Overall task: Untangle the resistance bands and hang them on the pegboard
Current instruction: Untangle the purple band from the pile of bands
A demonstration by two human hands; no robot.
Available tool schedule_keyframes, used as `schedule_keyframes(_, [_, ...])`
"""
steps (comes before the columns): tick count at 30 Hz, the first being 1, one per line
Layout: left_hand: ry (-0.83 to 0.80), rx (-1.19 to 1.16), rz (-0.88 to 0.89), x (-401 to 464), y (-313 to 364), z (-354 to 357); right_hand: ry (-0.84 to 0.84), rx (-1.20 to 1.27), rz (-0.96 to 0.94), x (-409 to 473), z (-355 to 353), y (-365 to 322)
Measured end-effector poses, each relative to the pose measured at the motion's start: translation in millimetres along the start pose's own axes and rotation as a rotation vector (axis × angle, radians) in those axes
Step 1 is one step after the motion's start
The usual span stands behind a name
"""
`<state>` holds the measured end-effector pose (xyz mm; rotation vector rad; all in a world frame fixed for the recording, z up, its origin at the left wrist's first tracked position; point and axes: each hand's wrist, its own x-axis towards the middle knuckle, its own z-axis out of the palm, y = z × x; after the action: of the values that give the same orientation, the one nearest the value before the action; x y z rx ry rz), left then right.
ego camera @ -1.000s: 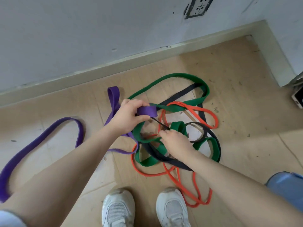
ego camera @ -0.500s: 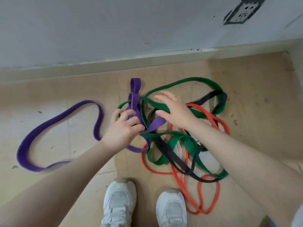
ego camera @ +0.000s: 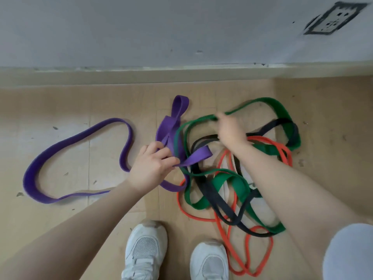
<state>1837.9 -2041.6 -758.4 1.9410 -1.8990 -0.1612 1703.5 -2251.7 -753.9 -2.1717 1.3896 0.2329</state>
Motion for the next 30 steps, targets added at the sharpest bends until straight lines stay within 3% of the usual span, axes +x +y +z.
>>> schedule_keyframes(3, [-0.008, -0.031, -0.039, 10.8, 2.5, -1.4, 0.291, 0.311, 0.507, -10.3, -43.2, 61.3])
schedule_keyframes(5, [-0.02, 0.01, -0.031, 26.1, 12.6, -4.8, 0.383, 0.418, 0.737, -28.1, -68.7, 108.3])
schedule_keyframes(6, [-0.026, 0.033, -0.024, 34.2, 18.6, -6.4, 0.38, 0.43, 0.796, -38.5, -76.9, 125.5])
schedule_keyframes(8, [-0.034, 0.056, 0.017, 47.4, 29.9, -5.7, 0.218, 0.33, 0.824, -58.2, -81.6, 138.4])
schedule_keyframes(10, [-0.048, 0.058, 0.085, 54.4, 37.8, 0.8, 0.067, 0.11, 0.71, -73.8, -71.9, 132.1])
schedule_keyframes(11, [-0.064, 0.054, 0.112, 55.8, 40.3, 5.0, 0.07, 0.004, 0.573, -80.7, -66.5, 120.9])
schedule_keyframes(13, [-0.105, 0.057, 0.152, 54.3, 42.1, 13.4, 0.125, -0.123, 0.127, -85.9, -53.8, 90.6])
schedule_keyframes(15, [-0.126, 0.044, 0.195, 50.3, 40.7, 18.6, 0.022, -0.186, -0.249, -80.3, -38.9, 54.1])
schedule_keyframes(16, [-0.12, 0.025, 0.211, 48.7, 38.8, 19.8, -0.078, -0.199, -0.341, -73.2, -29.6, 38.2])
schedule_keyframes(19, [-0.076, -0.042, 0.197, 47.0, 31.5, 20.6, -0.35, -0.333, -0.372, -44.2, -6.1, 9.4])
schedule_keyframes(24, [-0.007, -0.182, 0.087, 53.2, 27.2, 19.1, -0.538, -0.665, -0.319, -27.9, -7.7, 21.0])
schedule_keyframes(27, [0.007, -0.279, 0.045, 58.4, 24.0, 18.9, -0.526, -0.704, -0.301, -41.8, -12.5, 41.3])
schedule_keyframes(30, [-0.019, -0.353, 0.022, 64.4, 20.4, 18.2, -0.336, -0.492, -0.197, -58.3, -18.3, 54.9])
